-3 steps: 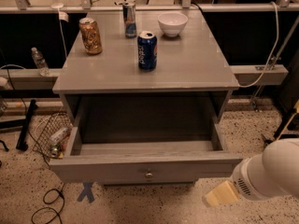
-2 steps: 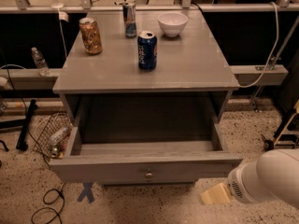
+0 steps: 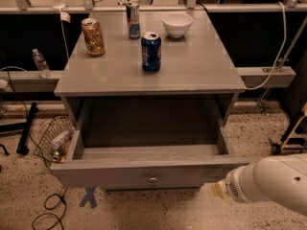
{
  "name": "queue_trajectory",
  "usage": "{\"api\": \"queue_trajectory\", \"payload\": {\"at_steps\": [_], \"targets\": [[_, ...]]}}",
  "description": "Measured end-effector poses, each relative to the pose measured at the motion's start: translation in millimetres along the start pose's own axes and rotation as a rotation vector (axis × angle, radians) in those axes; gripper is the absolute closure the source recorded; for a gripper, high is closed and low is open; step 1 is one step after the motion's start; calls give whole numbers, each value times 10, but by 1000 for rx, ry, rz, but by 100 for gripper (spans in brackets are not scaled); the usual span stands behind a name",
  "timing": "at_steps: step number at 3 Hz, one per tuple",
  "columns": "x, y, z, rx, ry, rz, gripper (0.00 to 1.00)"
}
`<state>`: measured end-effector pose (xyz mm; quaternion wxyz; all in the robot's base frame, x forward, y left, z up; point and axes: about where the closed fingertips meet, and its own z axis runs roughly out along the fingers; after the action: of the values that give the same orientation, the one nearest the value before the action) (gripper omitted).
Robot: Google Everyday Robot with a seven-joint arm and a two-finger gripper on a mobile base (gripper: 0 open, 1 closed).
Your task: Close top drawer
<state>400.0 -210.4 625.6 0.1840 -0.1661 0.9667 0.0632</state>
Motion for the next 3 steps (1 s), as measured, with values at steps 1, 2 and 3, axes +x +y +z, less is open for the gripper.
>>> {"api": "queue_trajectory", "payload": {"at_steps": [1, 2, 3], "targets": [[-236, -77, 58, 32, -52, -5, 77], [-545, -187, 69, 65, -128, -10, 99], [-879, -245, 83, 82, -207, -17, 100]]}}
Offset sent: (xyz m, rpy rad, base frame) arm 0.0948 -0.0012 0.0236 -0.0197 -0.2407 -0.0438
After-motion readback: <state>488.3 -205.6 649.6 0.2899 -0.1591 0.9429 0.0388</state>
